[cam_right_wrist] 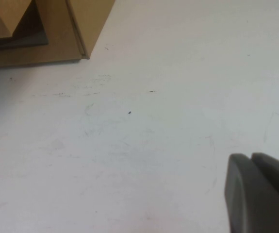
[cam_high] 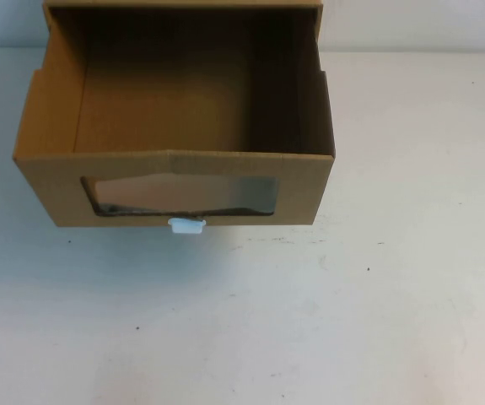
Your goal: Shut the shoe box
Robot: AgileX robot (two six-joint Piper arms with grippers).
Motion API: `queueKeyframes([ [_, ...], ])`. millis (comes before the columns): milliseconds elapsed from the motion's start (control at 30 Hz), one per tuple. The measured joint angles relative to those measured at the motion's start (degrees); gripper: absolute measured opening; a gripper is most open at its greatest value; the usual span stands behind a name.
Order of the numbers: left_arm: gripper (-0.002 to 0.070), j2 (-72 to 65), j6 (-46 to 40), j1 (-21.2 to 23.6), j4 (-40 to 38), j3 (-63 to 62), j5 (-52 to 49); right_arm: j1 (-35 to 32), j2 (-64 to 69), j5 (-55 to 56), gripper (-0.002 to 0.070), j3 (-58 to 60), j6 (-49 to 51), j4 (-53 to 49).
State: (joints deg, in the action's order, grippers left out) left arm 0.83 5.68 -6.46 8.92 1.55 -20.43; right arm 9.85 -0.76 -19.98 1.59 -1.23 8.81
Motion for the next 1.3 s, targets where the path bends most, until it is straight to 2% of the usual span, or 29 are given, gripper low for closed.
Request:
queueKeyframes([
  [400,-0.0002,0.0,7.7,0.0,-6.6,0.0,4.0,0.0,0.0,0.0,-0.0011,0.0,0.0,0.0],
  [533,-0.0002,0.0,15.3,0.0,-12.9,0.0,7.4,0.0,0.0,0.0,-0.0011,0.0,0.0,0.0],
  [700,-0.0002,0.0,17.5,0.0,-13.3,0.0,14.0,0.0,0.0,0.0,-0.0011,0.0,0.0,0.0],
  [833,-0.0002,-1.1,18.2,0.0,-13.2,-4.6,8.2,0.0,0.0,0.0,-0.0011,0.0,0.0,0.0],
  [1000,-0.0002,-15.8,9.2,0.0,-13.2,-21.6,-3.9,0.0,0.0,0.0,-0.0011,0.0,0.0,0.0],
  [1100,-0.0002,-28.9,0.5,0.0,-15.4,-35.0,-9.5,0.0,0.0,0.0,-0.0011,0.0,0.0,0.0],
  [1300,-0.0002,-50.7,-21.7,0.0,-29.4,-57.5,-13.1,0.0,0.0,0.0,-0.0011,0.0,0.0,0.0],
])
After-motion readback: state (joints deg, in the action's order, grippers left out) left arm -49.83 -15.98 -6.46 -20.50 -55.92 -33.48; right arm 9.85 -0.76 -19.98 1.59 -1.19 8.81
